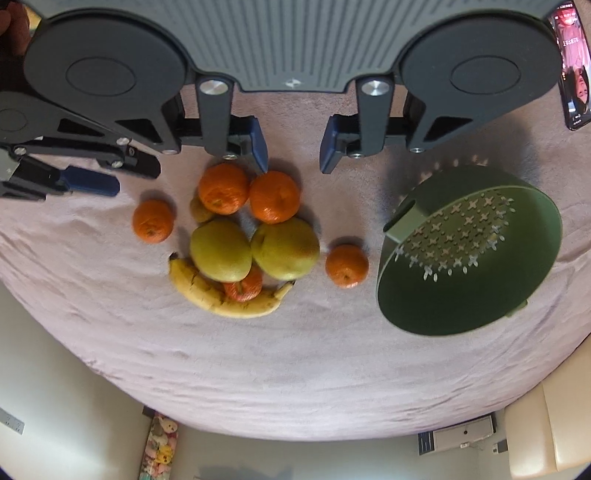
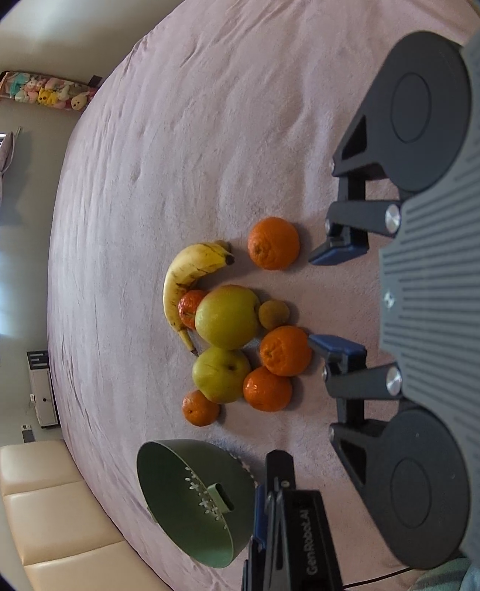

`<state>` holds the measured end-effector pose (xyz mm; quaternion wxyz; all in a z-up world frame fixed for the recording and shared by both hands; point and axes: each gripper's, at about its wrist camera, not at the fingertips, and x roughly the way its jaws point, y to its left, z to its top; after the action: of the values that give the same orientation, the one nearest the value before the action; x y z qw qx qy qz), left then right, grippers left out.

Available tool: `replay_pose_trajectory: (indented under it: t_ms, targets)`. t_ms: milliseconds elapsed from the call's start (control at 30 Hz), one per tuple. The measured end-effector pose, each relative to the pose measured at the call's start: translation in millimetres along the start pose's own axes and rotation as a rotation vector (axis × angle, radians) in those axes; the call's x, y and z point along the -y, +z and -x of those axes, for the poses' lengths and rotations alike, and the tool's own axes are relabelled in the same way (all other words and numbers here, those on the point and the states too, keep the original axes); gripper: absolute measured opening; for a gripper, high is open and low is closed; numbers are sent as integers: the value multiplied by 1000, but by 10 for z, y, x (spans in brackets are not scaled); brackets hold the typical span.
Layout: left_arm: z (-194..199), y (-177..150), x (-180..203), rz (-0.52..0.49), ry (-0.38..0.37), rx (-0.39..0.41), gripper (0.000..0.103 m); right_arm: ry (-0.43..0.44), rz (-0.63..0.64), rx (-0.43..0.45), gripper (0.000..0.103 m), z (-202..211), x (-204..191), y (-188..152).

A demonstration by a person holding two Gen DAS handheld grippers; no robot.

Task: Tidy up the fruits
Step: 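Grasp a mandarin with the left tool while the right tool grasps another mandarin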

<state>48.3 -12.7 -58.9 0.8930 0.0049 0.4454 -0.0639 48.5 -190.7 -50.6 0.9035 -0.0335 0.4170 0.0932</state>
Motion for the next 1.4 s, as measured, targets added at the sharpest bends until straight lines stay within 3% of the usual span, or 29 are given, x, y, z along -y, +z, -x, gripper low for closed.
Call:
replay_pose_trajectory:
  t_ms: [600,1167,1333,1400]
  targets:
    - [-267,-4,-170,71,-45,3,39,73,31,-24,39,-530,-195,155]
    - [-352,69,-299,174,-105,-12,42,152,-115,-78,50,-749,-71,165]
    - [-395,76,-324,206,-125,-32,44,189,-201,-98,50,-795,12,148]
    - [-399,79,-322,207,-125,-34,47,208,-214,-102,45,-794,22,147]
